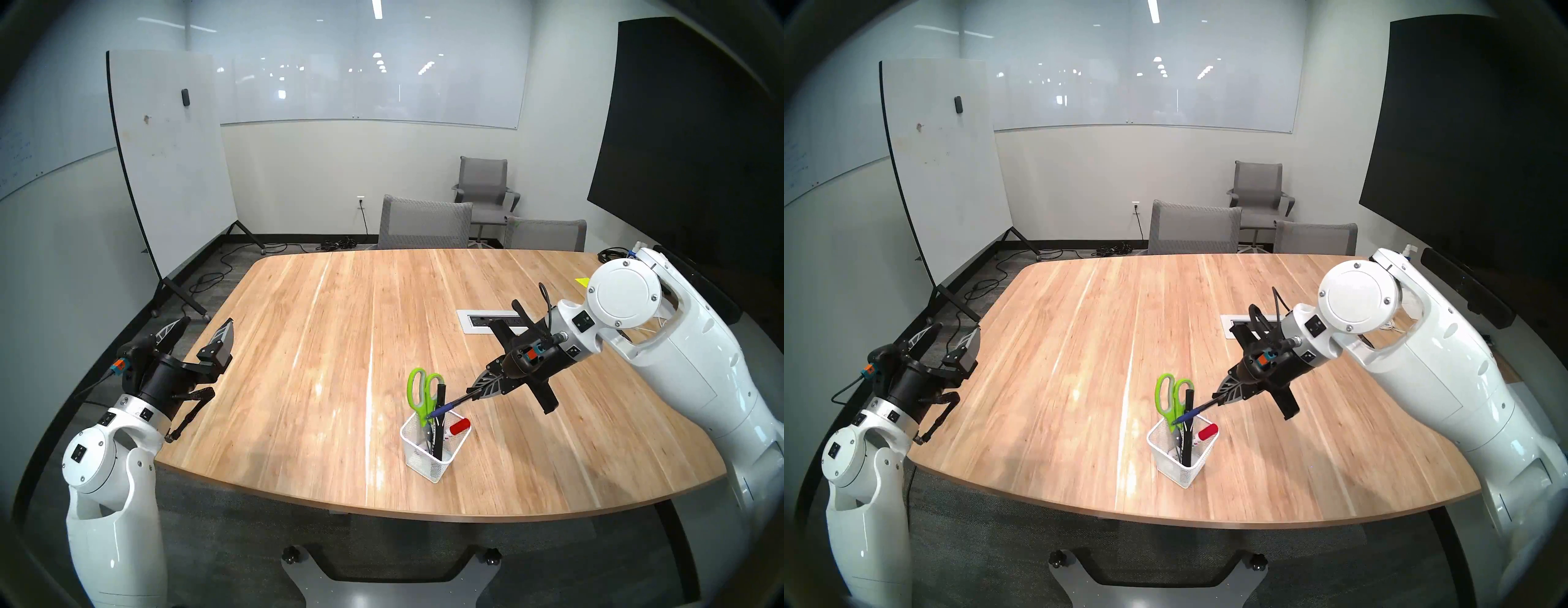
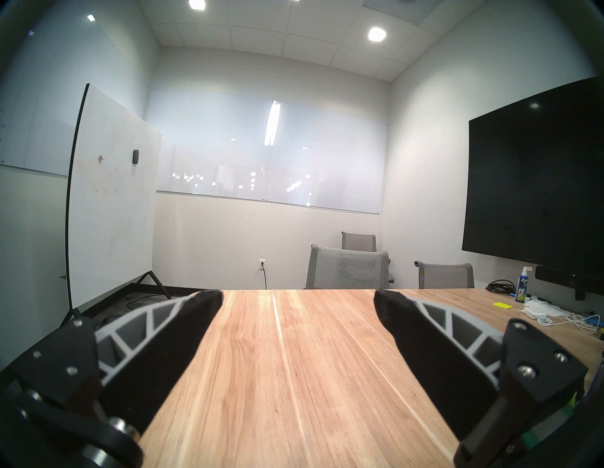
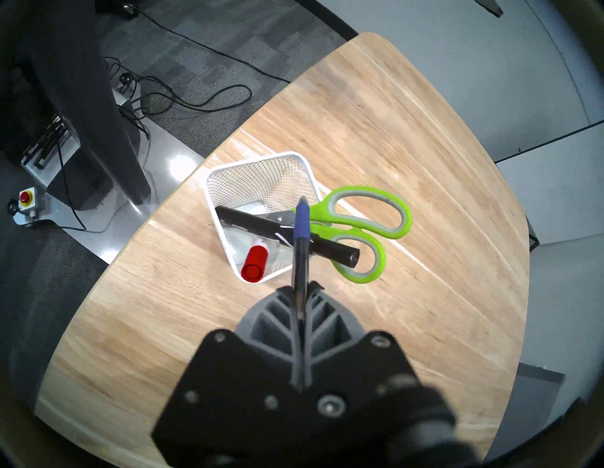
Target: Place the pen, the marker, and the scissors into the pen holder
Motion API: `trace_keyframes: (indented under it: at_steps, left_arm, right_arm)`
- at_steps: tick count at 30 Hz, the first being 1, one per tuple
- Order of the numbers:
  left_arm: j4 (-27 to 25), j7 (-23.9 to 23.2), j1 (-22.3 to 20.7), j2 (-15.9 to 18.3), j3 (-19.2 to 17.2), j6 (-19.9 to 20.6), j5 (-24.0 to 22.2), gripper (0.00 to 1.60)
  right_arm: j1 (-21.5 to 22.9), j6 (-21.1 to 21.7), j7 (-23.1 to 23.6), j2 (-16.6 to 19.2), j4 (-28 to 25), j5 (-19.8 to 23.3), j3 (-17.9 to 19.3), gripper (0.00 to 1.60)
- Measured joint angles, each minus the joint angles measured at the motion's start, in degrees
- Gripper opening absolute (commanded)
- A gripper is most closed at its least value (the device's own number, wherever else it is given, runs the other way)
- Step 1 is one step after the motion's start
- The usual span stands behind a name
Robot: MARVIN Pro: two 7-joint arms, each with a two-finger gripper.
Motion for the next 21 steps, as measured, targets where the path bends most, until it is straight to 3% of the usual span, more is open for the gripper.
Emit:
trace_keyframes:
  at_steps: [21]
  left_arm:
    - [0.0,0.0,0.0,0.0,0.0,0.0,0.0,1.6]
  right_arm:
    - [0.5,-4.1,0.0,-0.5,-4.0,-4.7,-1.2,0.0]
